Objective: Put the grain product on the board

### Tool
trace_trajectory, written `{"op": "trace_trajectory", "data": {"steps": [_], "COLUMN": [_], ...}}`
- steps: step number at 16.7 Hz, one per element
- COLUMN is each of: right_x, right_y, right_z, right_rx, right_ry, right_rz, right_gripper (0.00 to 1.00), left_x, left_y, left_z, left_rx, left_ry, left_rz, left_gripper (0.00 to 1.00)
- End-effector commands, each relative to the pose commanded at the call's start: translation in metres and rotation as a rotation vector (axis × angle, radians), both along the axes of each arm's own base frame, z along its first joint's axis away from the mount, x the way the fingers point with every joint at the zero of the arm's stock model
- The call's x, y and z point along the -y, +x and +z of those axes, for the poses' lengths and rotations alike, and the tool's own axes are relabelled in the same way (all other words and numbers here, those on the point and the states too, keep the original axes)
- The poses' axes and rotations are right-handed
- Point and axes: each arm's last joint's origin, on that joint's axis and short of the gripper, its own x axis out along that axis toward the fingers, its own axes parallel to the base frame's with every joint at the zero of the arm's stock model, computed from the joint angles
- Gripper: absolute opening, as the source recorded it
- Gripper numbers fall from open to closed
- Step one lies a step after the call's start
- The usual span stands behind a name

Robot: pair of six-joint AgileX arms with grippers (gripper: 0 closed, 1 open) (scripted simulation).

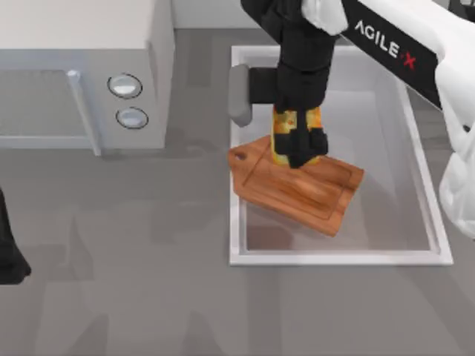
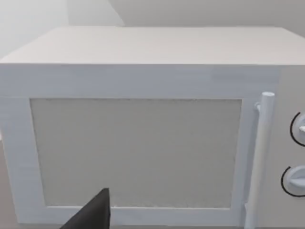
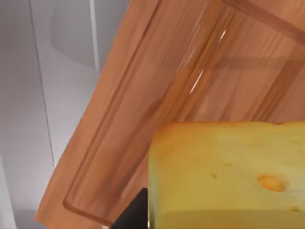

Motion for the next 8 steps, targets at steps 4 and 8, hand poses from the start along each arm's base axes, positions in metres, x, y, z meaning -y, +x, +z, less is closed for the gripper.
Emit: {"op": "trace_trajectory", "data": {"steps": [4,8], "right_x": [0.0002,-0.0005], "right_y": [0.0003,0.0012], "right_z": [-0.0002,-0.0062], "right_rx": [0.0,0.009], "right_ry": [0.0,0.003], "right_rz": [-0.002,-0.001], "right_gripper": [0.0,0.0], "left_x": [0.0,0.0], "left_y": [0.0,0.0], "left_z": [0.0,0.0], "left_rx": [0.0,0.0], "left_ry": [0.0,0.0], "left_rz": [0.0,0.0], "left_gripper": [1.0,1.0]}}
